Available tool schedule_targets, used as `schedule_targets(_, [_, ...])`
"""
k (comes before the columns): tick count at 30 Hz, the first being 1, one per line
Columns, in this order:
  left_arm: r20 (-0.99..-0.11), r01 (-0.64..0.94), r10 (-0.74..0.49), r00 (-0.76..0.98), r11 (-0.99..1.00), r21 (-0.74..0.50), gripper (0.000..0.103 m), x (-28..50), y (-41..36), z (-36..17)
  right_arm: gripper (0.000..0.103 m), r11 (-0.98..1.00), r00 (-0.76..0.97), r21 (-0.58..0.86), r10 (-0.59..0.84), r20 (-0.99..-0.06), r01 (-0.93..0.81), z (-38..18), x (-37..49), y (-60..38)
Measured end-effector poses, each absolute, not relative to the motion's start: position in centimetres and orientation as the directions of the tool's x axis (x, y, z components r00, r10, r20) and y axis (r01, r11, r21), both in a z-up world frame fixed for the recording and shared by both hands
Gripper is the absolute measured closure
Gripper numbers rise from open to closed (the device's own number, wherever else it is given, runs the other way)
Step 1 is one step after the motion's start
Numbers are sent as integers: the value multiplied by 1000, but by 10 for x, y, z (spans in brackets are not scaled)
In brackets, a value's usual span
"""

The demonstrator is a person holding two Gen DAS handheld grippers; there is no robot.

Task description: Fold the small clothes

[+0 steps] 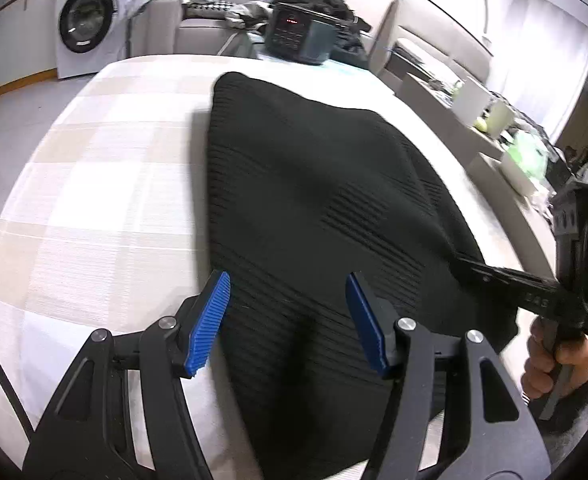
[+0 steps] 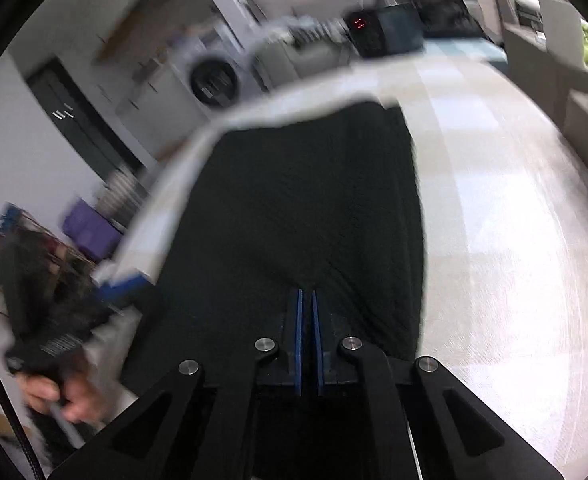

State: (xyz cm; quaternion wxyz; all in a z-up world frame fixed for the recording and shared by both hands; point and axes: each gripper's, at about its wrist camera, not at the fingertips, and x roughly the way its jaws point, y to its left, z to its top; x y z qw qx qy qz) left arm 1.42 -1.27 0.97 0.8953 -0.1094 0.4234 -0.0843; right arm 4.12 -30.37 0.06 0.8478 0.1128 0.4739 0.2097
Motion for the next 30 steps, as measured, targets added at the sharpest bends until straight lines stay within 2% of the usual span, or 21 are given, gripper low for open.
schedule_targets(5, [-749, 25, -217, 626, 966, -259, 46, 24, 6, 1, 84, 860, 474, 446, 510, -718, -249, 15, 44, -320])
schedule_targets(9, [-750, 12, -219, 625, 963, -271, 46, 42, 9, -4, 80, 857, 512, 454, 512, -690, -246, 33, 73, -333])
schedule_targets(13, [-754, 6, -247, 609, 952, -307, 46, 64, 9, -8, 74, 848, 474, 485, 524, -708, -214, 34, 126, -312])
schedule_targets(15, [-759, -7, -260, 596, 944, -329, 46, 75, 9, -10, 58, 853, 470, 477, 517, -715, -214, 31, 147, -305])
schedule_targets(16, [-761, -12, -258, 596, 944, -330, 46, 79, 10, -9, 58, 855, 466, 475, 514, -721, -209, 29, 157, -300])
schedule_targets(19, [-759, -24, -255, 599, 942, -336, 46, 91, 14, -7, 62, 856, 446, 480, 513, -734, -193, 15, 182, -295])
schedule_targets(20, [-759, -31, -256, 599, 939, -341, 46, 95, 15, -6, 76, 853, 450, 481, 518, -727, -205, 16, 182, -294])
schedule_targets(23, [-756, -40, -265, 599, 933, -359, 46, 108, 18, -4, 93, 842, 447, 490, 536, -717, -224, 16, 189, -289])
schedule_targets(30, [-750, -36, -255, 610, 937, -348, 43, 114, 17, 3, 95, 867, 541, 383, 498, -678, -318, 63, 174, -286])
